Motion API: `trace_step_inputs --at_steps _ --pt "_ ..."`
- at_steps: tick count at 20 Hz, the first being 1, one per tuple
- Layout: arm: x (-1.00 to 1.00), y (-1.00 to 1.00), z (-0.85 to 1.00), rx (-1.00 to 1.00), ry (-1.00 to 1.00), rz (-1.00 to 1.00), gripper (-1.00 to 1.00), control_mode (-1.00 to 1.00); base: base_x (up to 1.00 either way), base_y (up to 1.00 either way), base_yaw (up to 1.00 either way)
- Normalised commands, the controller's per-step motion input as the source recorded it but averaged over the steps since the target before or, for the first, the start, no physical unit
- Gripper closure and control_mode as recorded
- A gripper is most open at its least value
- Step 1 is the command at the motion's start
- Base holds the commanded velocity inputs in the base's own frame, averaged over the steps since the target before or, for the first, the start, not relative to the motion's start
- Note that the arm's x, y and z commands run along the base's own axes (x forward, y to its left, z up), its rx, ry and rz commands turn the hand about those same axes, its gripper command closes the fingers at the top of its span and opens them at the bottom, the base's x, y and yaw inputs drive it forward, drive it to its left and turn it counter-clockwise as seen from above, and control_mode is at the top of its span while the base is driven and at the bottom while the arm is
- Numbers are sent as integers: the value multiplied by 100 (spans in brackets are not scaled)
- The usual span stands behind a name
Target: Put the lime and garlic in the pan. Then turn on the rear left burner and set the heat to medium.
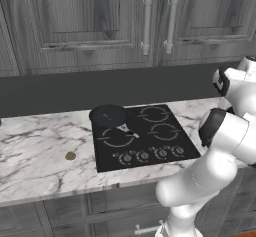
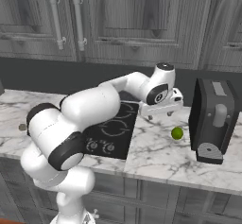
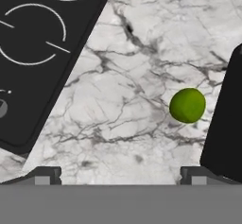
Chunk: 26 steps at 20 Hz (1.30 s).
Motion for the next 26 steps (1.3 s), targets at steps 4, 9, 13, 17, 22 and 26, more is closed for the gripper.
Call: trace_step_inputs --at_steps 4,9,13,17,22,26 --pt "1 0 0 -15 22 0 -100 -100 0 0 0" --pt "1 0 -12 -13 20 0 -100 -100 0 0 0" --pt "0 0 -33 -3 1 0 -100 -100 0 0 0" --pt "0 0 -39 0 -3 0 -100 -100 0 0 0" --pt "8 0 -32 0 -4 0 -100 -100 0 0 0" --pt "16 0 -10 -2 0 0 -100 -100 0 0 0"
